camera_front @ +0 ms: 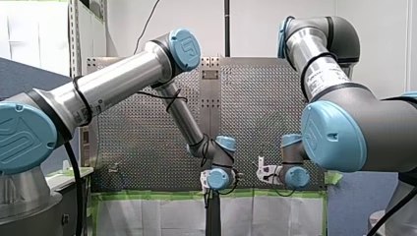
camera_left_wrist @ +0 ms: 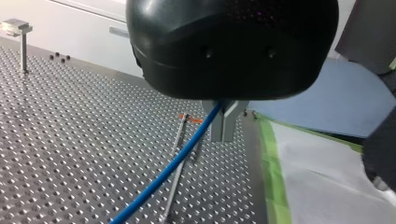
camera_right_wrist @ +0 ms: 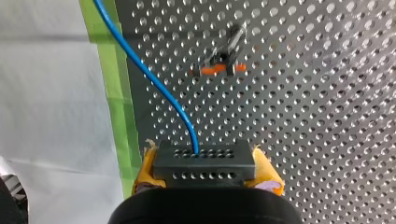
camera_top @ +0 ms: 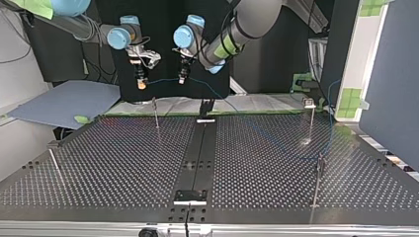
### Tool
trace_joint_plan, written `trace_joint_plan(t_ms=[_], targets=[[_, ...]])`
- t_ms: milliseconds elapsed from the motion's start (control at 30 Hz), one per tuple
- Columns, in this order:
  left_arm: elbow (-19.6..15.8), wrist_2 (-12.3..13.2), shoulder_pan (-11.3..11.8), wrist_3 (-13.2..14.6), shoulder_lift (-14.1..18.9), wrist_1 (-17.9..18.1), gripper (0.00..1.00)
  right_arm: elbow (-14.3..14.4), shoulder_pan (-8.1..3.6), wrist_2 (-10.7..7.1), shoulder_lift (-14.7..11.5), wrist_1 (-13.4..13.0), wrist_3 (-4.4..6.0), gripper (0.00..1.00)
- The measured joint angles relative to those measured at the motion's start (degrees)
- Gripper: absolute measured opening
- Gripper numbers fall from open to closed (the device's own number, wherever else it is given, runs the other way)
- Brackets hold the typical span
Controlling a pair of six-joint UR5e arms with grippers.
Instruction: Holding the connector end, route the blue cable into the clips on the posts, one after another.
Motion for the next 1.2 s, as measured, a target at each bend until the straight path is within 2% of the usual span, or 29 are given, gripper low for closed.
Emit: trace_joint_plan(t_ms=[200,300,400,500,667,867,1000,1200], targets=[[3.03,-0.34,-0.71,0.01,-1.5,-1.04,0.02,-0.11,-2.97,-3.12,0.02,-0.13,-0.57,0.0],[4.53,-0.41,-1.31,-0.01,-2.88,-2.23,0.02,-0.32,-3.43,-3.95,0.22,-0.13,-1.52,0.0],[6.15,-0.6,-1.76,-0.11,-4.27,-2.68,0.02,-0.7,-3.63,-4.05,0.91,0.02,-2.26,0.0],[7.79,-1.47,-2.2,-0.06,-4.86,-2.7,0.02,-1.29,-3.7,-4.09,1.86,0.46,-2.58,0.0],[10.13,-3.34,-2.85,0.02,-5.87,-2.49,0.02,-1.77,-3.82,-4.16,2.55,1.24,-2.45,0.0],[13.23,-4.68,-2.82,0.54,-6.85,-2.54,0.02,-3.32,-4.42,-4.21,2.64,3.37,-2.18,0.0],[14.84,-5.88,-2.42,1.89,-6.93,-2.63,0.02,-4.54,-5.03,-4.42,2.66,4.81,-2.04,0.0],[15.31,-8.03,-2.08,4.14,-6.94,-2.85,0.02,-5.49,-6.07,-5.6,2.68,4.94,-1.35,0.0]])
